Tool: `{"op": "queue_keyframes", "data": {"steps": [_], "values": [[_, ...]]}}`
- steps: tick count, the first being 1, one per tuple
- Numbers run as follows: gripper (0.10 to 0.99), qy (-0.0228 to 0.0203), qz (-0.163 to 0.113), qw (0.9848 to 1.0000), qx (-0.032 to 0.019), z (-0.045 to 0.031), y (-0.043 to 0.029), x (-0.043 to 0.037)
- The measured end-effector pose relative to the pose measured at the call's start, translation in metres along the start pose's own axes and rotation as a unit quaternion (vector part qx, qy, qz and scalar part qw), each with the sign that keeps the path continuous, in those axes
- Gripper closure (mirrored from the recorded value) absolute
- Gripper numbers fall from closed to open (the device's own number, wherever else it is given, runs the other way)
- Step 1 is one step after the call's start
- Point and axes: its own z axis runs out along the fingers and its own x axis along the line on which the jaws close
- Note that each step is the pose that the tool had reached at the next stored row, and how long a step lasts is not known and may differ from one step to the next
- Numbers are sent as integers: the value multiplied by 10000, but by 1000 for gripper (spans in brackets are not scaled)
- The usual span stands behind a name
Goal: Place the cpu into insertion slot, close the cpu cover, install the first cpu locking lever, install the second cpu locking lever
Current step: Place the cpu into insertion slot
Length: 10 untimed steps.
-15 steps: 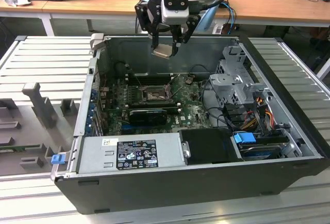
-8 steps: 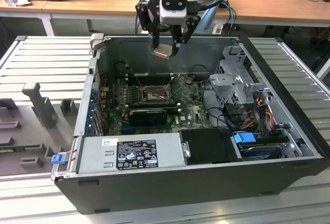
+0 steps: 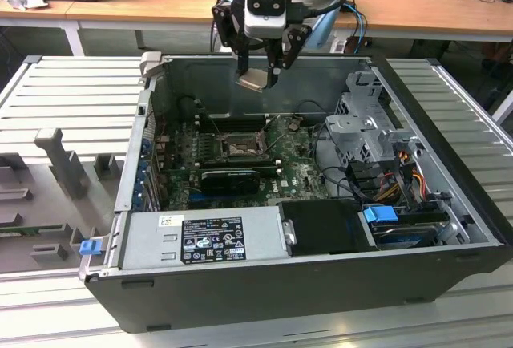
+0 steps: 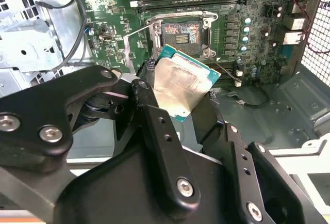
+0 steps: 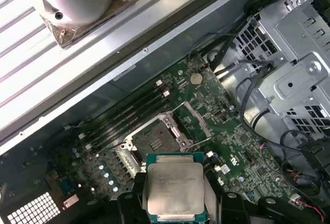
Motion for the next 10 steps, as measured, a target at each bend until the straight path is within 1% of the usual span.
{"op": "queue_keyframes", "data": {"steps": [5,10], "values": [[557,-18,205,9998,-4,2,0,0],[557,-47,529,9986,-10,5,0,0]]}}
